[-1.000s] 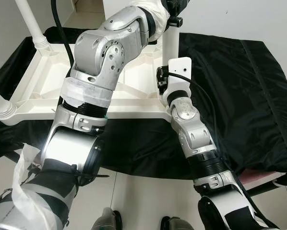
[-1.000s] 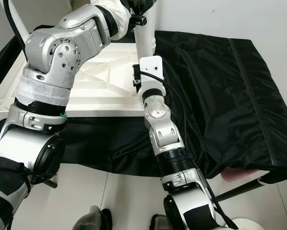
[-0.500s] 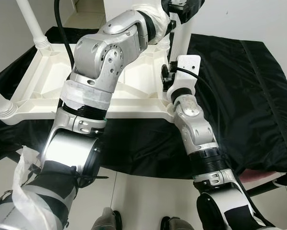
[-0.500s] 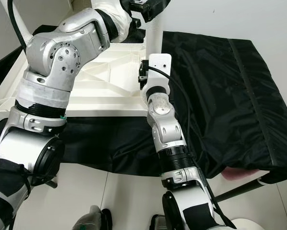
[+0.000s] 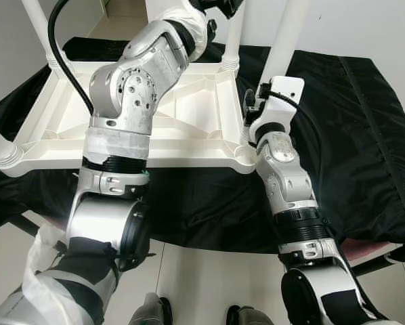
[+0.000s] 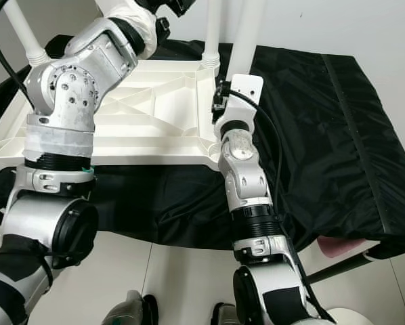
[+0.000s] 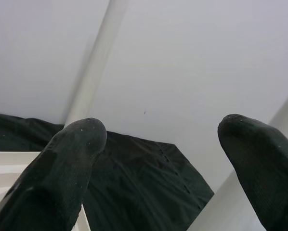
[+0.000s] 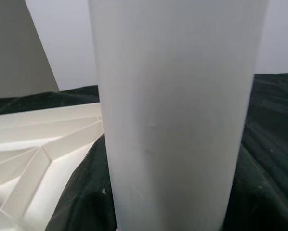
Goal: Building children table
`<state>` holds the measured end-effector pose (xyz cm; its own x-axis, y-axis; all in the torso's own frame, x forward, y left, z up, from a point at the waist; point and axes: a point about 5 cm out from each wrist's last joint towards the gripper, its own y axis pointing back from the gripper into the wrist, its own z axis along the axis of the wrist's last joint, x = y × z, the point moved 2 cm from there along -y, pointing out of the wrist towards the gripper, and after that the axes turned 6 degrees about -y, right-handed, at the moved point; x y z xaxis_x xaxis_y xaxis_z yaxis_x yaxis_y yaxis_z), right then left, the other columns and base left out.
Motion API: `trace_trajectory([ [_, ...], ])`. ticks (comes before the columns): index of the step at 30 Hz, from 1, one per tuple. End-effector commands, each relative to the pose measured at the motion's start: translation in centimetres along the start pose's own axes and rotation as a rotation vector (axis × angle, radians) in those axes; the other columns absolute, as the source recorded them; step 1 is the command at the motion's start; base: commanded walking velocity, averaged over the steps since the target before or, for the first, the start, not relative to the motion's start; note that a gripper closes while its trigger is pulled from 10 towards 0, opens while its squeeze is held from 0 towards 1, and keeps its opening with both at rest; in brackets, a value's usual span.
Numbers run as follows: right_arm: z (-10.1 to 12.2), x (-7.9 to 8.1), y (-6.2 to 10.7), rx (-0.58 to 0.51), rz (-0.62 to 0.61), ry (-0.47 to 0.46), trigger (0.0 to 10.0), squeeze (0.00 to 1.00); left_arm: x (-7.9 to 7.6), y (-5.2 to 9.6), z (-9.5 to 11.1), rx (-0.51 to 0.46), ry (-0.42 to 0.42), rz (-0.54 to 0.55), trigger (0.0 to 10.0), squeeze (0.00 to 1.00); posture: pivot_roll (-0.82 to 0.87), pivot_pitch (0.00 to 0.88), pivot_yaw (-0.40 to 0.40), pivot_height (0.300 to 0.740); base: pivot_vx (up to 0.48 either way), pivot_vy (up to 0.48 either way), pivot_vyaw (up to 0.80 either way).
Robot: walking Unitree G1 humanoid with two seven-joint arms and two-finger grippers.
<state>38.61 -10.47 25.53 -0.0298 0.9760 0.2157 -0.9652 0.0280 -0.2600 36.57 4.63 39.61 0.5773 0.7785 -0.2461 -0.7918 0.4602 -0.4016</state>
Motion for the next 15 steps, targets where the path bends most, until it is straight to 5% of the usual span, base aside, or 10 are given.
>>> trace_trajectory([
  [1,0.5,-0.1,-0.3,-0.006,0.005,-0.031,10.0,0.00,0.5,0.3,0.4,-0.016,-0.017,0.025,10.0,0.00,-0.10,0.147,0.032,0.740,0.000,0.000,0.00],
  [10,1.1,-0.3,1.1,-0.063,0.151,-0.024,10.0,0.00,3.1,1.6,0.2,0.052,-0.166,0.164,10.0,0.00,-0.11,0.157,0.009,0.740,0.000,0.000,0.00],
  [15,0.9,-0.6,2.0,-0.073,0.212,-0.010,10.0,0.00,3.2,4.6,-2.5,0.074,-0.247,0.201,10.0,0.00,-0.11,0.155,0.005,0.740,0.000,0.000,0.00],
])
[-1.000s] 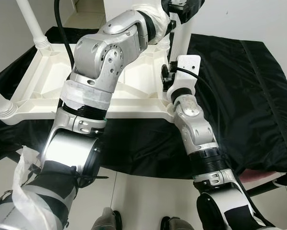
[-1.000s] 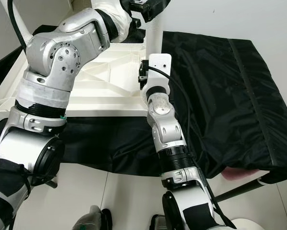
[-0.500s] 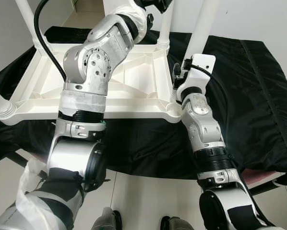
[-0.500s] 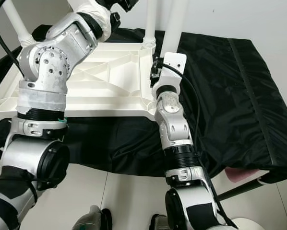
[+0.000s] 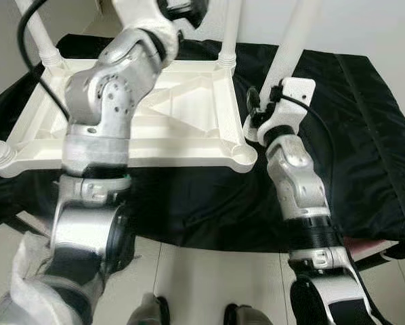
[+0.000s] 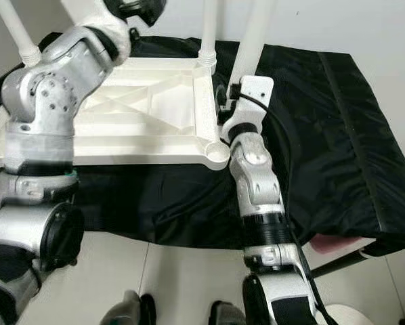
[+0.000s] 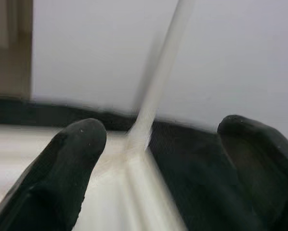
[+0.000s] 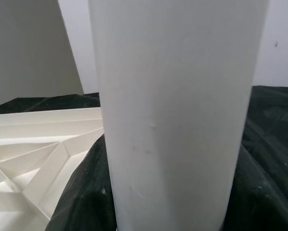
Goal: Building children table
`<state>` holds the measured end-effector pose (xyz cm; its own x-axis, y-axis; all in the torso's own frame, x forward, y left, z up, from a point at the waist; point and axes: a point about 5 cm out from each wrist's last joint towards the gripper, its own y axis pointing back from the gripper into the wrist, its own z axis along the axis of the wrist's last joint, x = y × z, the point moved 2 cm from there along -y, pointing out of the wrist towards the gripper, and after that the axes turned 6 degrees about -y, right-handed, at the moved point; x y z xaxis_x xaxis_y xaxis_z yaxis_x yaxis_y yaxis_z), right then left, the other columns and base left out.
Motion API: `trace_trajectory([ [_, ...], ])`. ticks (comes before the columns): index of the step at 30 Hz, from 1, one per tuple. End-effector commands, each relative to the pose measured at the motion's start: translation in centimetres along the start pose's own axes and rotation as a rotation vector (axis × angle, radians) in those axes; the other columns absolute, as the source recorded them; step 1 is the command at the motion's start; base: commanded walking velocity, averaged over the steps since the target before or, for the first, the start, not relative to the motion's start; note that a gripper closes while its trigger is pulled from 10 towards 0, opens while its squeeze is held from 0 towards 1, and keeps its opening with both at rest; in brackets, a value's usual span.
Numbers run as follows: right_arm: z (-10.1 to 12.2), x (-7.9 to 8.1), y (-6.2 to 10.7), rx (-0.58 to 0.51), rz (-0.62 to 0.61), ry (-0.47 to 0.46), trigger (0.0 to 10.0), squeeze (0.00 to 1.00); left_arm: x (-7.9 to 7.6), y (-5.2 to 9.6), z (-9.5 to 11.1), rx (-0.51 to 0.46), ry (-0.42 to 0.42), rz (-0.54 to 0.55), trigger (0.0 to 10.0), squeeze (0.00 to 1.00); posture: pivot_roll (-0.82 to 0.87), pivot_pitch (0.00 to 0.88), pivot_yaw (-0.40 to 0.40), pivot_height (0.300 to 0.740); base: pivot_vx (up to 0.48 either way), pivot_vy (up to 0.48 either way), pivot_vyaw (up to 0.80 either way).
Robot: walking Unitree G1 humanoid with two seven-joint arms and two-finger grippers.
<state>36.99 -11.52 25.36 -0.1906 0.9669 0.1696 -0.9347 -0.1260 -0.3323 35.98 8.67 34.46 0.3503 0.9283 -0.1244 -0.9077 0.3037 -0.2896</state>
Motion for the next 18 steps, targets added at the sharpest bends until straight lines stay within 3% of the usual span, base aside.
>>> trace_trajectory([
  [1,0.5,0.5,0.3,-0.030,0.044,-0.004,10.0,0.00,-0.7,0.4,0.3,-0.009,-0.035,-0.008,10.0,0.00,-0.11,0.155,0.005,0.740,0.000,0.000,0.00],
  [7,-1.5,-0.2,1.5,0.033,0.079,0.012,10.0,0.00,0.6,1.9,-1.7,0.040,-0.169,0.020,10.0,0.00,-0.10,0.157,-0.018,0.740,0.000,0.000,0.00],
  [8,-1.3,-0.6,1.6,0.036,0.079,0.013,10.0,0.00,0.4,2.4,-3.0,0.056,-0.172,0.026,10.0,0.00,-0.09,0.165,-0.004,0.740,0.000,0.000,0.00],
  [10,-1.3,-0.6,1.6,0.036,0.079,0.013,10.0,0.00,0.4,2.4,-3.0,0.056,-0.172,0.026,10.0,0.00,-0.09,0.165,-0.004,0.740,0.000,0.000,0.00],
  [13,-1.7,-2.4,2.0,0.038,0.057,0.051,10.0,0.00,-1.1,4.3,-6.9,0.110,-0.149,-0.067,10.0,0.00,-0.08,0.146,0.011,0.740,0.000,0.000,0.00],
  [18,-2.0,-3.4,2.4,0.047,0.009,0.033,10.0,0.00,-1.2,5.8,-7.9,0.116,-0.148,-0.124,10.0,0.00,-0.07,0.136,0.008,0.740,0.000,0.000,0.00],
])
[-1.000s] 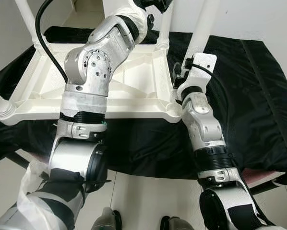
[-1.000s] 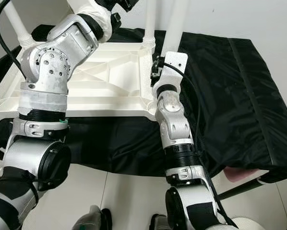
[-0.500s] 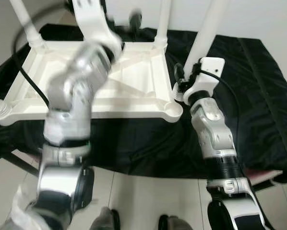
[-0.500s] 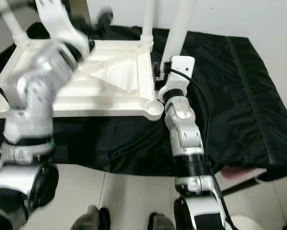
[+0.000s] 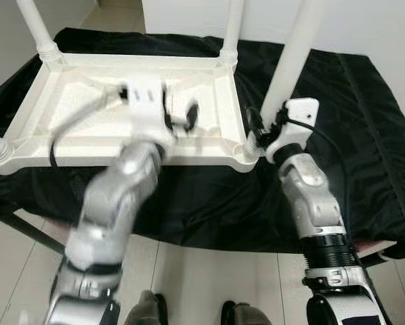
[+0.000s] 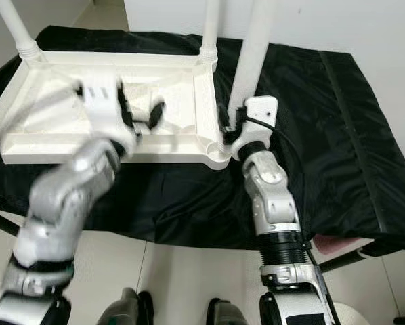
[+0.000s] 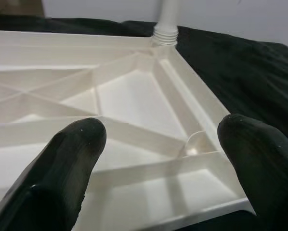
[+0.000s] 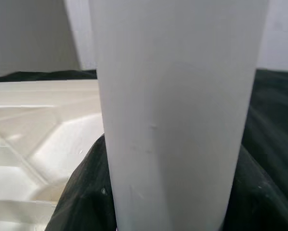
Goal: Building children table
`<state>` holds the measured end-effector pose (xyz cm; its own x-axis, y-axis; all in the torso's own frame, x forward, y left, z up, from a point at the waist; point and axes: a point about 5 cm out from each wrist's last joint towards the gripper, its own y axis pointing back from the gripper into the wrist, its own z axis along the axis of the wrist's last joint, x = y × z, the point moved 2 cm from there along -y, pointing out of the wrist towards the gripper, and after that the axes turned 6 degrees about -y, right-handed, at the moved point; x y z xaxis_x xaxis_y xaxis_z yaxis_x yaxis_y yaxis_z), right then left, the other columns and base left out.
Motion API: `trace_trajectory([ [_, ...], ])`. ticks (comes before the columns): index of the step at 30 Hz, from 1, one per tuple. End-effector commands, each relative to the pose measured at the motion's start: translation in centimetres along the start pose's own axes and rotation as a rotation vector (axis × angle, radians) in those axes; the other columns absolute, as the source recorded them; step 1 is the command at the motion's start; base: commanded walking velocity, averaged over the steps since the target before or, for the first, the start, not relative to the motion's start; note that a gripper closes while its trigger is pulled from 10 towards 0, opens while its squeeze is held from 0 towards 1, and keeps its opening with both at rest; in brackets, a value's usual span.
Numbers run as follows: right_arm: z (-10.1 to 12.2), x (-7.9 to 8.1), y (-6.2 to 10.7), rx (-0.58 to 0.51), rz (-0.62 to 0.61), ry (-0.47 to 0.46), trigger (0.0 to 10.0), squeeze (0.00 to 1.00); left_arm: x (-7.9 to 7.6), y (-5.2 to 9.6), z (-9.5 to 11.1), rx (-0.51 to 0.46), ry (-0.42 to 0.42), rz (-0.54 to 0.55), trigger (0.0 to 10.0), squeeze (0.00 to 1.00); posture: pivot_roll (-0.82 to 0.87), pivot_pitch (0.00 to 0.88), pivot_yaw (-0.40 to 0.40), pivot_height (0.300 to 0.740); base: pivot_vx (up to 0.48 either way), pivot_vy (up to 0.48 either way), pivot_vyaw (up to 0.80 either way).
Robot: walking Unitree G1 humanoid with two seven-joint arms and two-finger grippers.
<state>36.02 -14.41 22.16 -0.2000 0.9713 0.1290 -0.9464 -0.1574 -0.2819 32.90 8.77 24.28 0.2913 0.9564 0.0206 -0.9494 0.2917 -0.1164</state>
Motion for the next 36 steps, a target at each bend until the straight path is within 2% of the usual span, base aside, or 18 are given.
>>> trace_trajectory([
  [1,0.0,-0.2,0.2,-0.011,0.000,-0.003,10.0,0.00,-1.3,0.5,0.9,-0.064,-0.019,-0.152,10.0,0.00,-0.08,0.122,0.016,0.740,0.000,0.000,0.00],
  [4,-0.4,0.2,0.6,0.000,0.025,0.017,10.0,0.00,-1.2,1.3,-0.3,-0.038,-0.031,-0.171,10.0,0.00,-0.08,0.116,0.015,0.740,0.000,0.000,0.00],
  [6,-0.6,0.5,0.9,-0.003,0.056,0.028,10.0,0.00,-1.6,1.7,-2.1,0.031,-0.077,-0.198,10.0,0.00,-0.08,0.114,0.025,0.740,0.000,0.000,0.00],
  [9,-0.6,0.5,1.0,-0.005,0.060,0.026,10.0,0.00,-1.8,1.7,-2.8,0.063,-0.087,-0.209,10.0,0.00,-0.08,0.115,0.029,0.740,0.000,0.000,0.00],
  [12,-0.4,0.5,1.0,-0.012,0.064,0.026,10.0,0.00,-2.1,1.3,-4.2,0.161,-0.089,-0.212,10.0,0.00,-0.10,0.115,0.042,0.740,0.000,0.000,0.00],
  [15,-0.4,0.5,1.0,-0.015,0.065,0.026,10.0,0.00,-2.1,1.1,-4.6,0.191,-0.084,-0.205,10.0,0.00,-0.10,0.115,0.042,0.740,0.000,0.000,0.00],
  [19,-0.2,0.7,1.4,-0.030,0.063,0.033,10.0,0.00,-2.1,-0.5,-5.4,0.238,-0.076,-0.184,10.0,0.00,-0.13,0.106,0.062,0.740,0.000,0.000,0.00],
  [21,-0.2,0.7,1.4,-0.030,0.063,0.033,10.0,0.00,-2.1,-0.5,-5.4,0.238,-0.076,-0.184,10.0,0.00,-0.13,0.106,0.062,0.740,0.000,0.000,0.00],
  [23,-0.1,0.6,1.7,-0.036,0.056,0.035,10.0,0.00,-2.2,-1.9,-5.4,0.261,-0.074,-0.166,10.0,0.00,-0.14,0.103,0.072,0.740,0.000,0.000,0.00],
  [24,-0.1,0.6,1.7,-0.036,0.056,0.035,10.0,0.00,-2.2,-1.9,-5.4,0.261,-0.074,-0.166,10.0,0.00,-0.14,0.103,0.072,0.740,0.000,0.000,0.00],
  [27,0.0,0.7,1.9,-0.042,0.049,0.040,10.0,0.00,-1.9,-3.5,-5.5,0.305,-0.093,-0.115,10.0,0.00,-0.15,0.108,0.079,0.740,0.000,0.000,0.00],
  [32,0.1,0.6,1.9,-0.047,0.043,0.046,10.0,0.00,-1.5,-4.2,-6.3,0.366,-0.125,-0.068,10.0,0.00,-0.16,0.112,0.082,0.740,0.000,0.000,0.00],
  [34,0.4,0.6,2.0,-0.052,0.038,0.049,10.0,0.00,-1.2,-4.5,-7.5,0.460,-0.161,-0.044,10.0,0.00,-0.16,0.119,0.087,0.740,0.000,0.000,0.00],
  [36,0.5,0.6,2.0,-0.054,0.037,0.050,10.0,0.00,-1.2,-4.6,-7.9,0.486,-0.163,-0.041,10.0,0.00,-0.17,0.123,0.088,0.740,0.000,0.000,0.00],
])
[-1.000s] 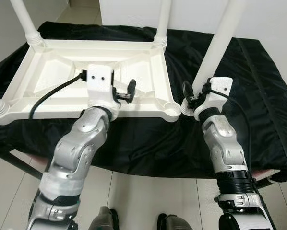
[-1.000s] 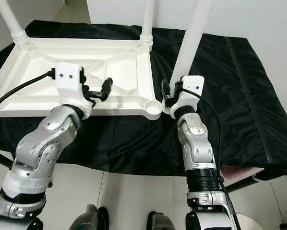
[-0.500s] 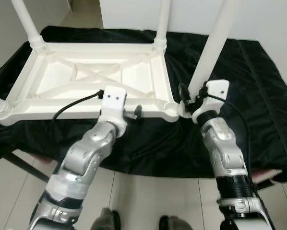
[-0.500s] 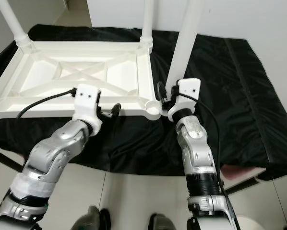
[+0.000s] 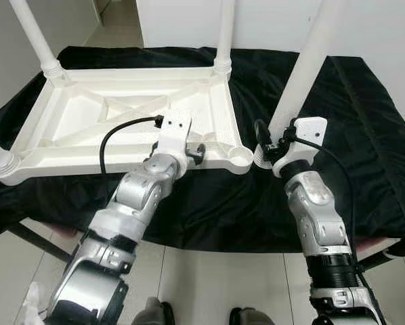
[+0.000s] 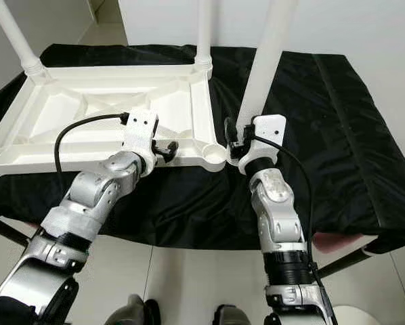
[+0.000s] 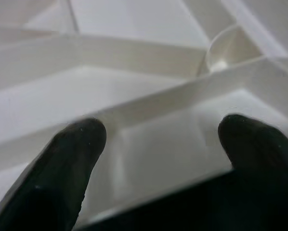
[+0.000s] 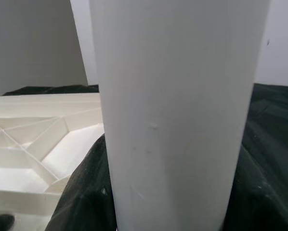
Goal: Building children table
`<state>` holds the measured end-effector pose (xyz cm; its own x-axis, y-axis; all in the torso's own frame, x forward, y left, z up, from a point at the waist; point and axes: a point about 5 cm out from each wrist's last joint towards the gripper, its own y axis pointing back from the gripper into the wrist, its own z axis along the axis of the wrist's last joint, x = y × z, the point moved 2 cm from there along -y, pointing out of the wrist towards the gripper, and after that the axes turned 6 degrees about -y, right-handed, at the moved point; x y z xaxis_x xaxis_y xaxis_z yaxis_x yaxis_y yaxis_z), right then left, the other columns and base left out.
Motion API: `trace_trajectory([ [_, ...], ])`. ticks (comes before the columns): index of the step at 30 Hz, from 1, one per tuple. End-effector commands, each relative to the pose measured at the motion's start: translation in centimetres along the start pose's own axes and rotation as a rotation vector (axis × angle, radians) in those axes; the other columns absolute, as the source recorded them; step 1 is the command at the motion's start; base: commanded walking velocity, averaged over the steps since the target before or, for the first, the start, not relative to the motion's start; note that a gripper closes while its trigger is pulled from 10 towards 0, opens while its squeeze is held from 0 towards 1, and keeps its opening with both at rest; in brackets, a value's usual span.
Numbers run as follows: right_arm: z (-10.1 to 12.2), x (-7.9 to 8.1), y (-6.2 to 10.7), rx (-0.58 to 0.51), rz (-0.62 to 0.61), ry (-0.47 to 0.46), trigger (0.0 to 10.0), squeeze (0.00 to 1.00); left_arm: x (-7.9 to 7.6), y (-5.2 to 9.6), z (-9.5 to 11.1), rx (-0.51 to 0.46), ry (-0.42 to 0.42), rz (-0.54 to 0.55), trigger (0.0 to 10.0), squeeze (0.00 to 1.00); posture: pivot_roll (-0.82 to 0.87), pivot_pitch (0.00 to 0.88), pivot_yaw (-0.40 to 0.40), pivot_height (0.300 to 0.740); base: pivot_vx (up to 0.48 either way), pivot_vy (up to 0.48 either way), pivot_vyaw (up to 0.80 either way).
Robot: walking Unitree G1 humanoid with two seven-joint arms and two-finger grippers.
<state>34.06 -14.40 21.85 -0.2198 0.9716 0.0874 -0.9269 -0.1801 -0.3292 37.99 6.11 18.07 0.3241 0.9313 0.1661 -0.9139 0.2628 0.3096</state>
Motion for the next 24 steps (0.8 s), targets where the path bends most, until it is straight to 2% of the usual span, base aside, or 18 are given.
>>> trace_trajectory([
  [1,0.3,0.3,0.1,-0.008,0.006,0.016,10.0,0.00,-0.2,-0.2,-1.1,0.054,-0.016,-0.018,10.0,0.00,-0.17,0.123,0.088,0.740,0.000,0.000,0.00],
  [5,0.4,0.3,0.2,-0.007,0.004,0.022,10.0,0.00,-0.1,-0.9,-1.6,0.115,-0.001,-0.013,10.0,0.00,-0.17,0.132,0.092,0.740,0.000,0.000,0.00],
  [11,0.5,0.1,0.4,-0.005,-0.003,0.033,10.0,0.00,0.4,-1.1,-2.2,0.188,-0.006,-0.042,10.0,0.00,-0.17,0.142,0.103,0.740,0.000,0.000,0.00],
  [16,0.5,0.0,0.4,-0.008,-0.013,0.041,10.0,0.00,1.1,-1.0,-3.1,0.256,-0.044,-0.078,10.0,0.00,-0.16,0.144,0.112,0.740,0.000,0.000,0.00],
  [24,0.5,0.0,0.3,-0.010,-0.022,0.045,10.0,0.00,2.0,-0.6,-4.3,0.305,-0.107,-0.109,10.0,0.00,-0.15,0.150,0.126,0.740,0.000,0.000,0.00],
])
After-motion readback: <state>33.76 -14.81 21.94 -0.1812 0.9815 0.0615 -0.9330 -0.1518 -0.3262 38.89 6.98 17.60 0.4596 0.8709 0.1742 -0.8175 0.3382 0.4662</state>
